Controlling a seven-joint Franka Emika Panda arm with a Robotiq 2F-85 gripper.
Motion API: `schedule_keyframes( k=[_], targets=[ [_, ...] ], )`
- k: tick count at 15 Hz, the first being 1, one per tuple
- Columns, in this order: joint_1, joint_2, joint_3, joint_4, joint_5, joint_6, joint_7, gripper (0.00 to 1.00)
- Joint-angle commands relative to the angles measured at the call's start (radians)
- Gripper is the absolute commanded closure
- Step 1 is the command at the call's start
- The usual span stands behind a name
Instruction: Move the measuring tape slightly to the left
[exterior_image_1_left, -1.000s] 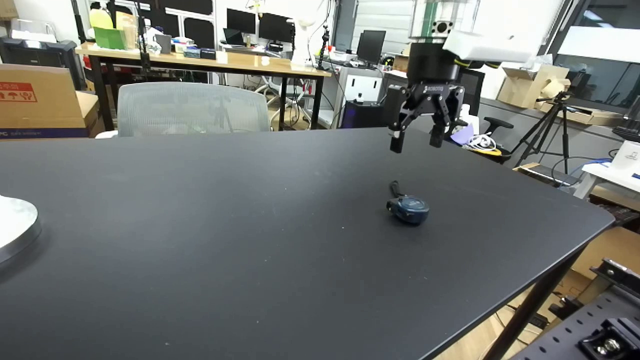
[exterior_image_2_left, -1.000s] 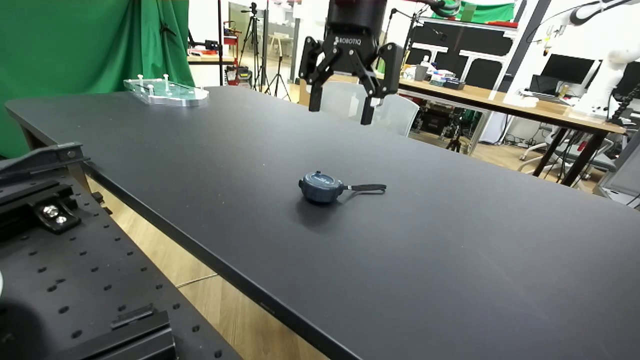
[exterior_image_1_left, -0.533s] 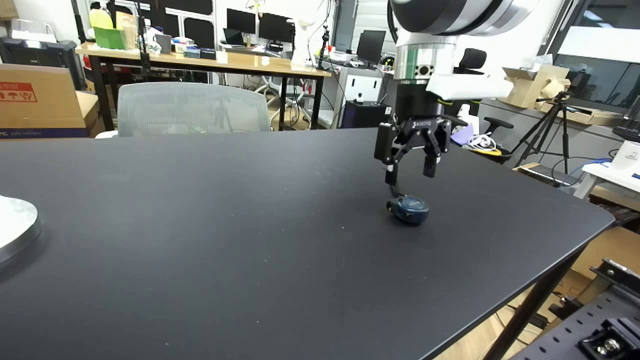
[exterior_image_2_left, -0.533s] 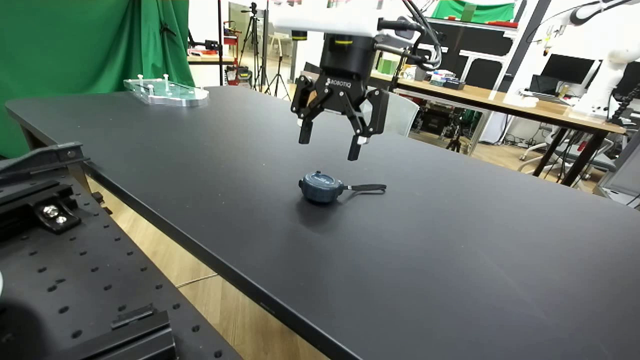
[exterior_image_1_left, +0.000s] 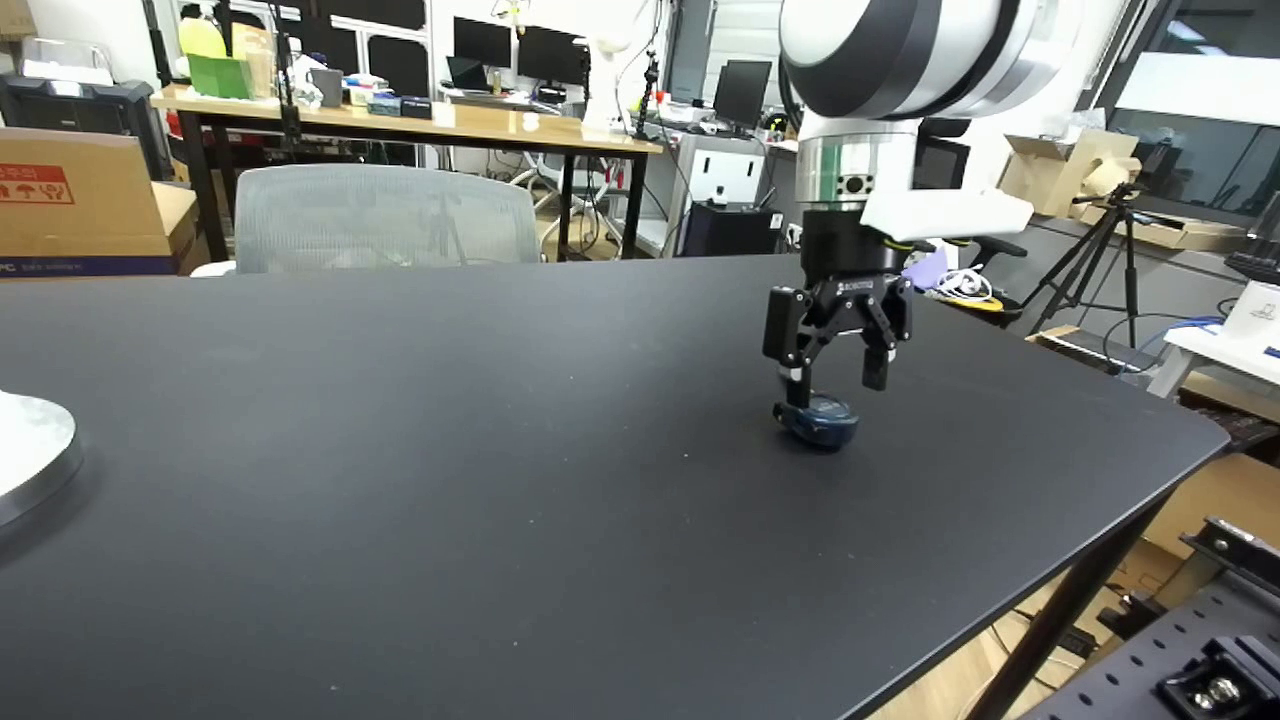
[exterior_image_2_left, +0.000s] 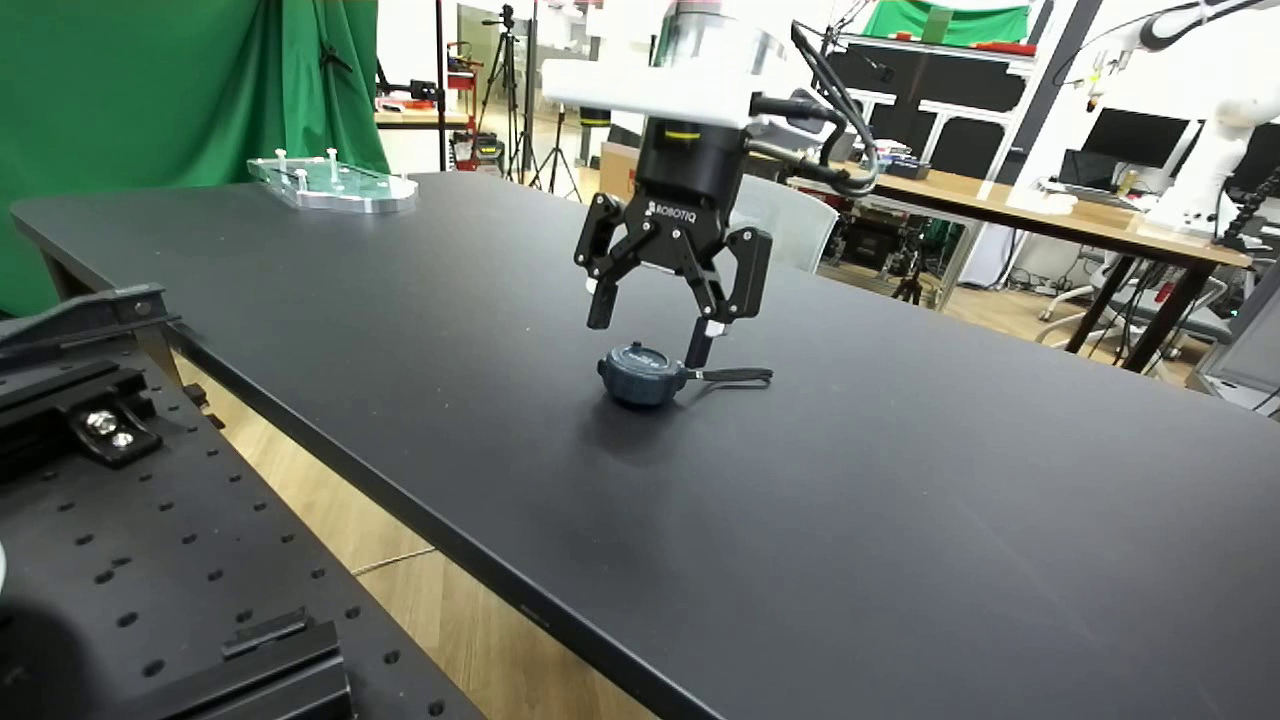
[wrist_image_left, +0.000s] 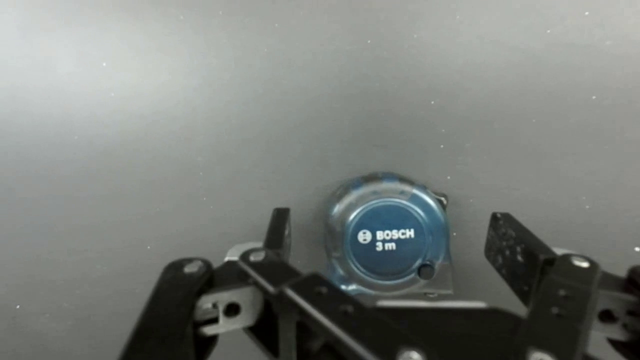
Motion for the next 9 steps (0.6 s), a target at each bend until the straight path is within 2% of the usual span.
schedule_keyframes(
  k=[1, 9],
  targets=[
    [-0.003, 0.015, -0.016, 0.016, -0.004, -0.019, -0.004, 0.00],
    [-0.007, 0.053, -0.009, 0.045, 0.011, -0.015, -0.029, 0.00]
  ],
)
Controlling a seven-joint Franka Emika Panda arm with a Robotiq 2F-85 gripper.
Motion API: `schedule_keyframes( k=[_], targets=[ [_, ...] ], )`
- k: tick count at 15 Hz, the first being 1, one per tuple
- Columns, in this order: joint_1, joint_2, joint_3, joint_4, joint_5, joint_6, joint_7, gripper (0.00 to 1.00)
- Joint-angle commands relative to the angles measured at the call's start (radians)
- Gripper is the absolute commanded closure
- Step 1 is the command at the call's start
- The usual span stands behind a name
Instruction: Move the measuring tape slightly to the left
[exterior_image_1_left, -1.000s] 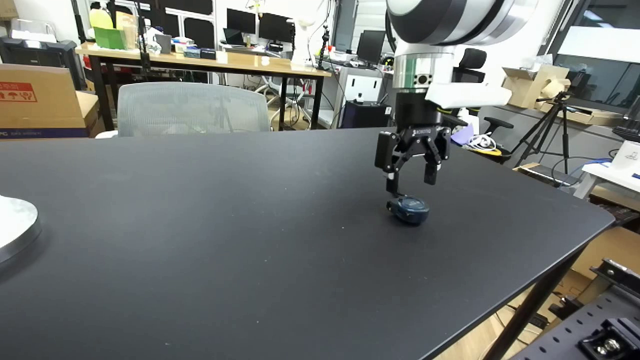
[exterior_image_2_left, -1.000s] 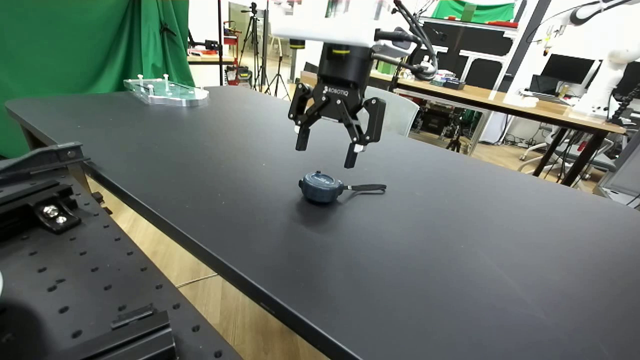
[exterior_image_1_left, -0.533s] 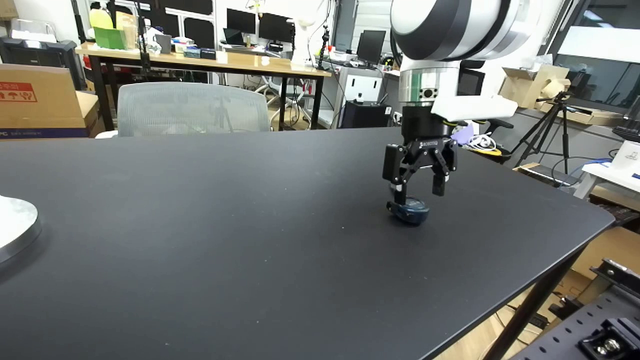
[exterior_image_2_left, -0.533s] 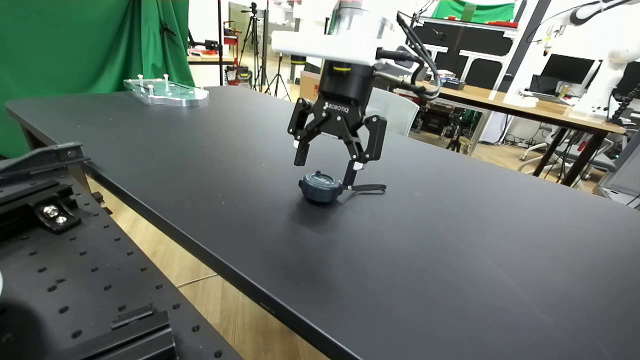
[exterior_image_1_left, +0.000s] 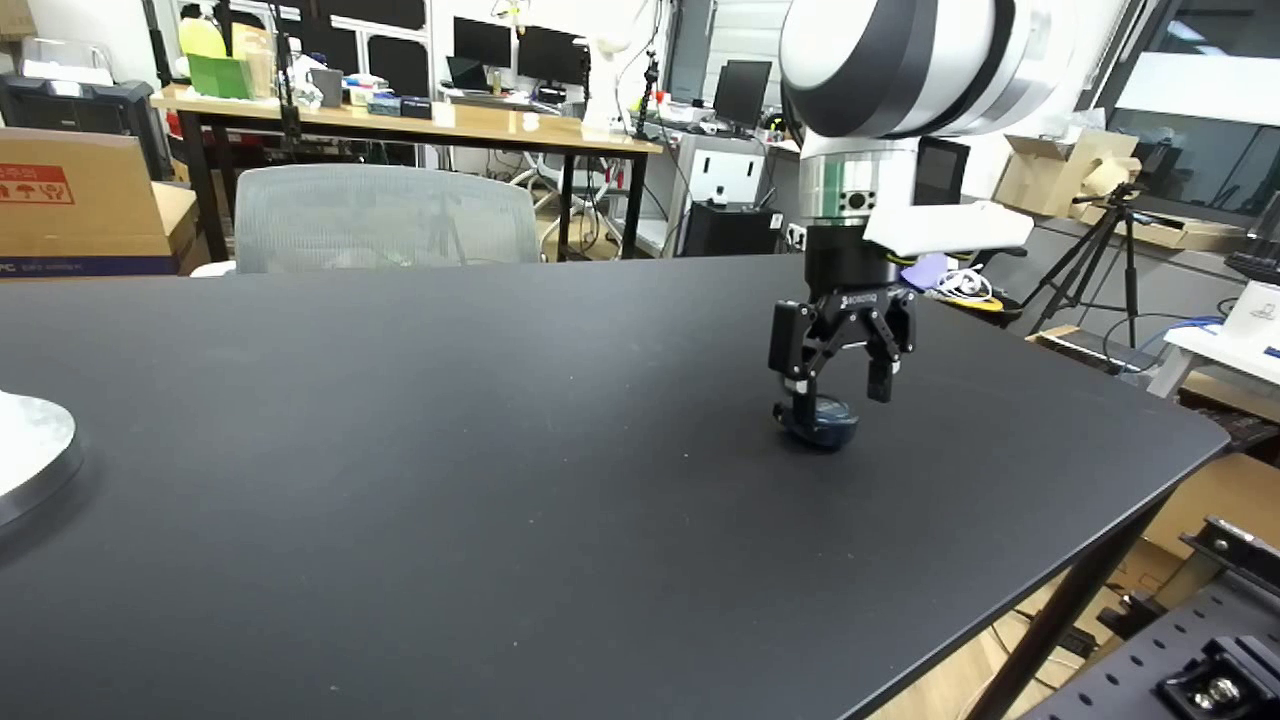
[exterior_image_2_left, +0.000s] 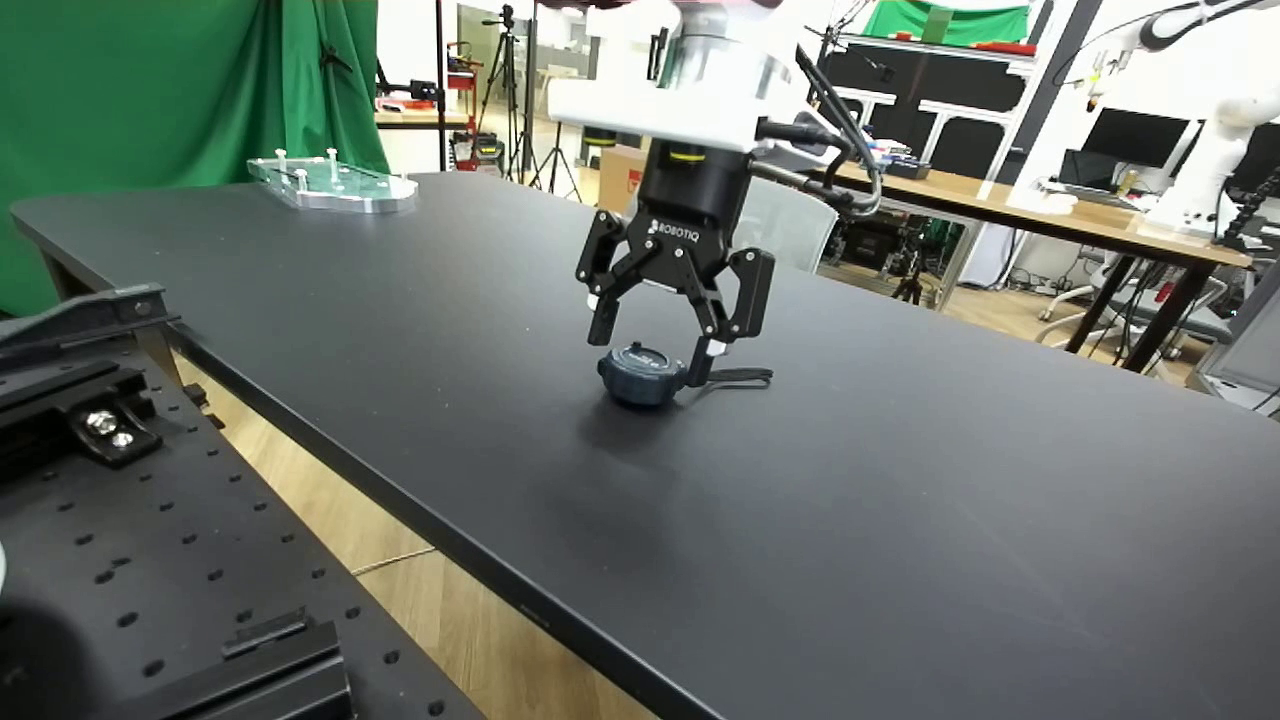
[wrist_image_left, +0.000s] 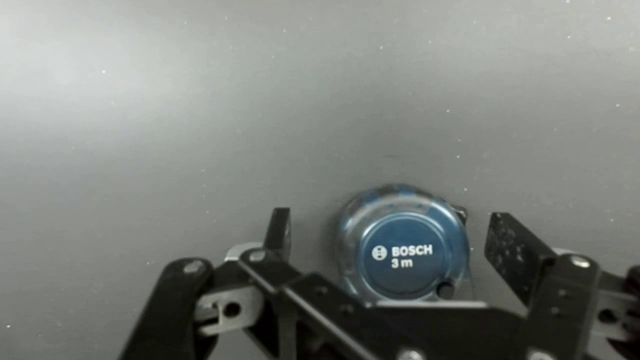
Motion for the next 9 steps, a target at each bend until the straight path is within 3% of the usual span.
schedule_keyframes(
  k=[1, 9],
  targets=[
    [-0.004, 0.021, 0.001, 0.035, 0.008, -0.014, -0.017, 0.00],
    [-0.004, 0.067, 0.019, 0.077, 0.018, -0.014, -0.052, 0.00]
  ],
)
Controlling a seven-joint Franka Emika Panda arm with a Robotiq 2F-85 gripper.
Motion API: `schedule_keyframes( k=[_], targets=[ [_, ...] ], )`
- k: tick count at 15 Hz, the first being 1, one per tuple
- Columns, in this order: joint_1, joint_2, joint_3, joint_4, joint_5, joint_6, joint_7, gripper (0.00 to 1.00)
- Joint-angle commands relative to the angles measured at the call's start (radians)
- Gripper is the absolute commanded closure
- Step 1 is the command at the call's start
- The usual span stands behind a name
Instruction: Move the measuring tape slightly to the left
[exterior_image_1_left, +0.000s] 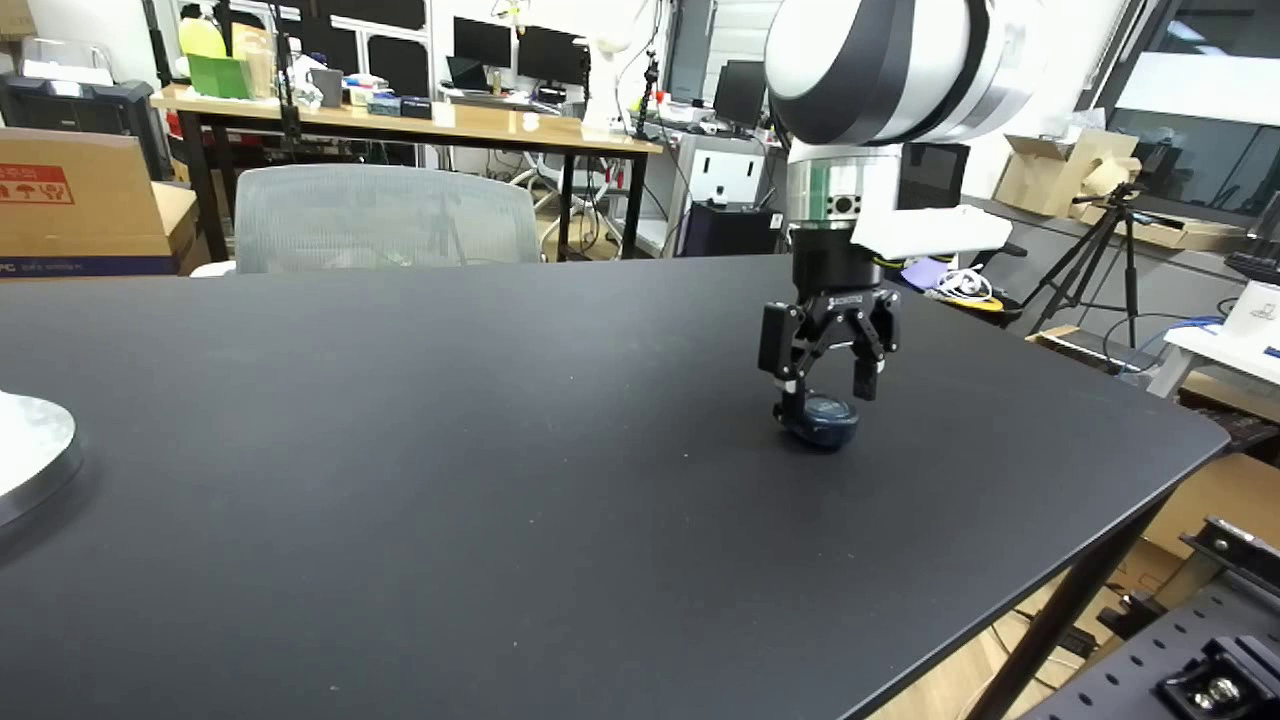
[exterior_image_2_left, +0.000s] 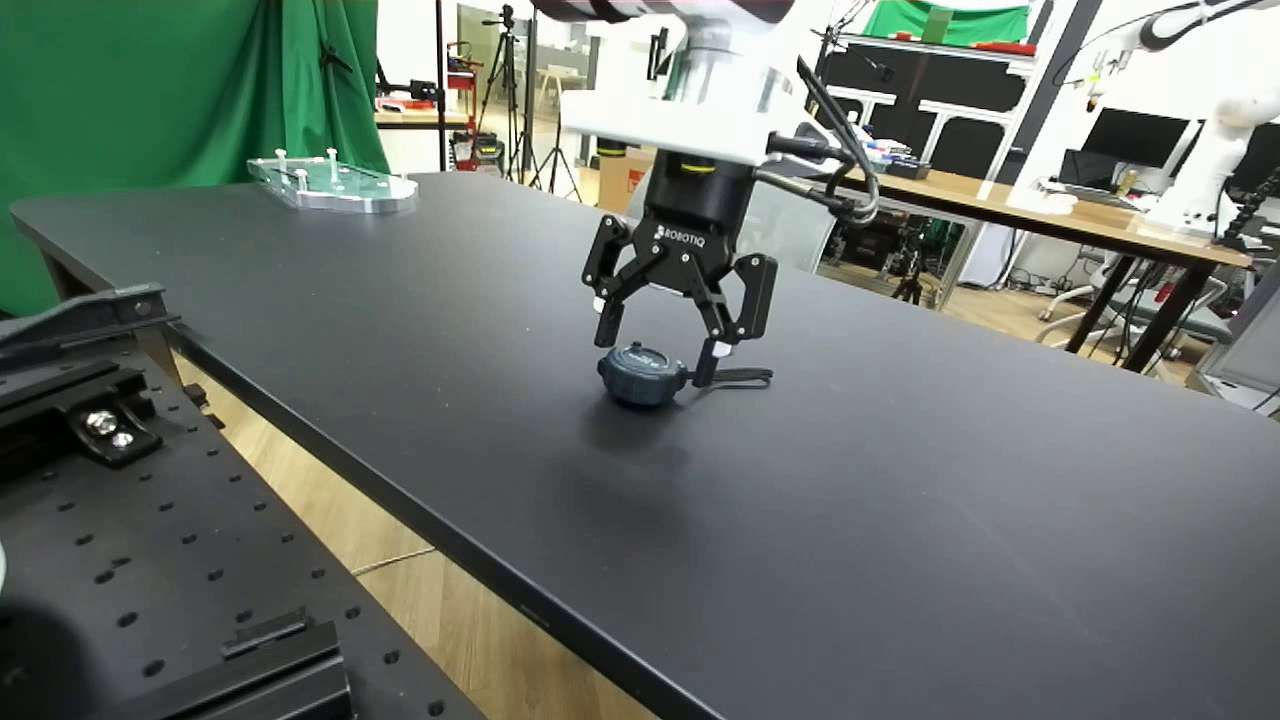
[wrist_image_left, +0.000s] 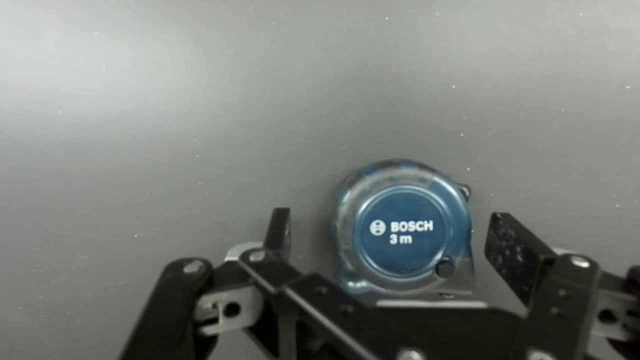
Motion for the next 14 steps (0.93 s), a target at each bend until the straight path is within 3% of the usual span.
schedule_keyframes(
  k=[1, 3, 4, 6, 9, 14],
  targets=[
    [-0.006, 0.038, 0.016, 0.044, 0.019, -0.017, -0.029, 0.00],
    [-0.008, 0.049, 0.023, 0.053, 0.025, -0.016, -0.042, 0.00],
    [-0.010, 0.050, 0.027, 0.055, 0.029, -0.011, -0.049, 0.25],
    [-0.016, 0.044, 0.036, 0.054, 0.046, -0.006, -0.067, 0.32],
    [-0.023, 0.023, 0.046, 0.039, 0.075, 0.007, -0.090, 0.54],
    [-0.022, -0.032, 0.067, 0.031, 0.136, 0.012, -0.110, 0.55]
  ],
)
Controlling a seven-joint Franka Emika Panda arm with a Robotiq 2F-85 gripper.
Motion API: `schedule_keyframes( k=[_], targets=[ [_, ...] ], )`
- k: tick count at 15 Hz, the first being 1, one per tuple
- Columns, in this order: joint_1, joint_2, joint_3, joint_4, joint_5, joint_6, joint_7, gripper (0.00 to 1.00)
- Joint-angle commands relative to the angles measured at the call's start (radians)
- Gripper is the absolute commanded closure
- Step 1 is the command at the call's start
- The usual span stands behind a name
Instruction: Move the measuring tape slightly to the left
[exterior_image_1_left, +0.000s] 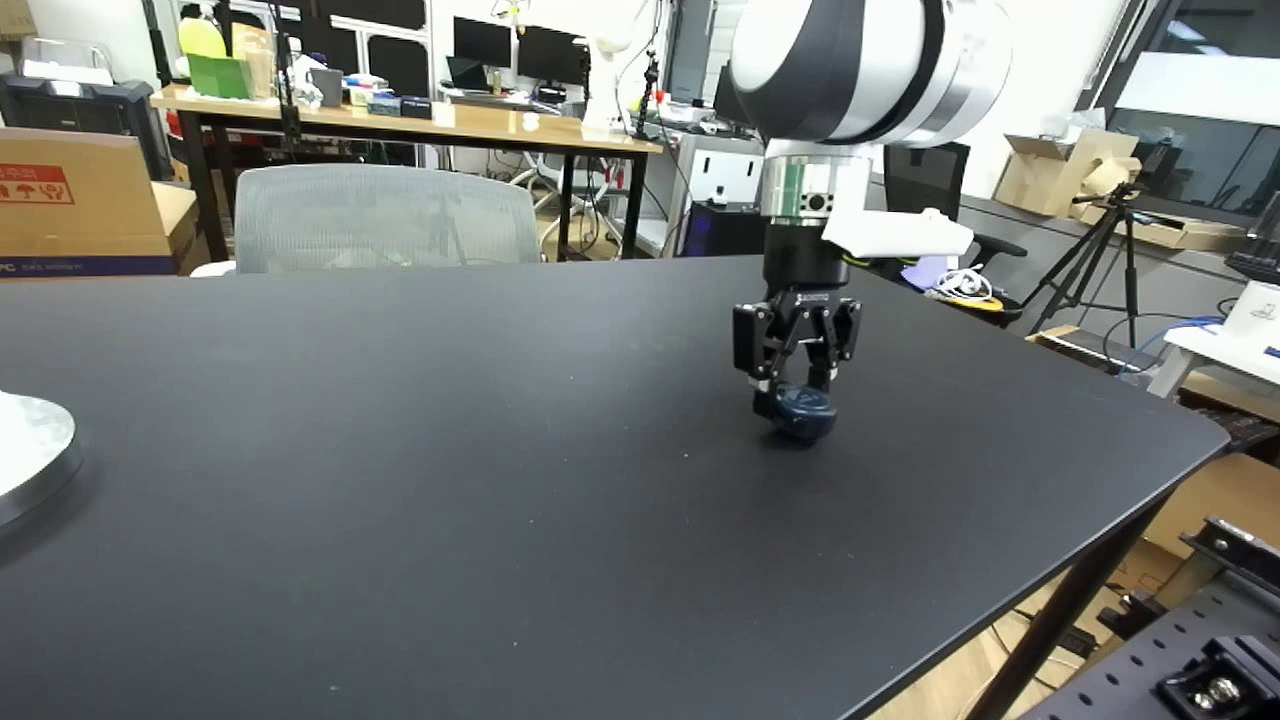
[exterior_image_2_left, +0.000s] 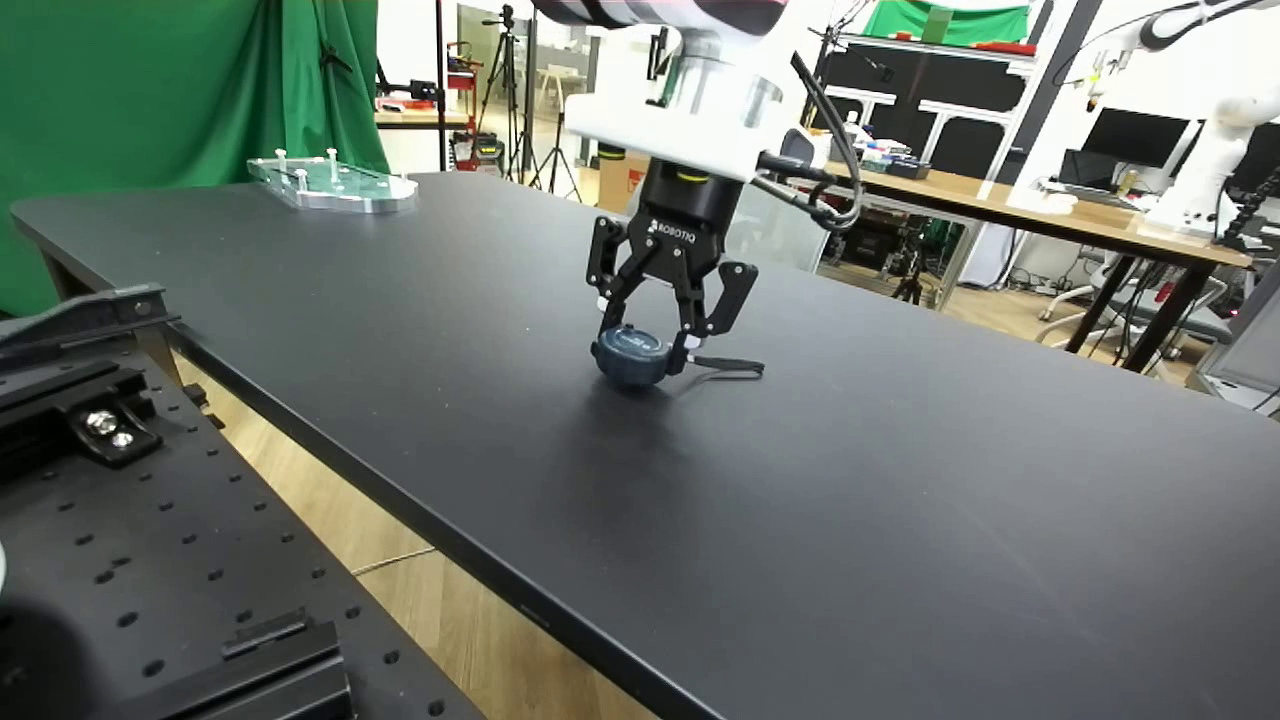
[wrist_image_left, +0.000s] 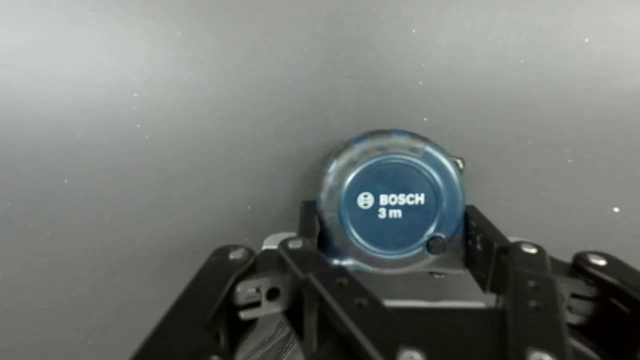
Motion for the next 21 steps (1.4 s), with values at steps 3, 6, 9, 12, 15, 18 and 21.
schedule_keyframes(
  k=[3, 6, 9, 12, 15, 18, 21],
  targets=[
    [0.004, -0.102, 0.031, 0.017, 0.051, -0.035, 0.004, 0.55],
    [0.031, -0.106, 0.030, 0.069, 0.028, -0.075, 0.037, 0.55],
    [0.069, -0.077, 0.025, 0.124, -0.009, -0.117, 0.086, 0.55],
    [0.110, -0.040, 0.020, 0.166, -0.055, -0.147, 0.157, 0.55],
    [0.149, 0.008, 0.017, 0.198, -0.093, -0.149, 0.242, 0.55],
    [0.168, 0.050, 0.028, 0.217, -0.079, -0.140, 0.262, 0.55],
    [0.179, 0.078, 0.034, 0.230, -0.065, -0.135, 0.260, 0.55]
  ],
)
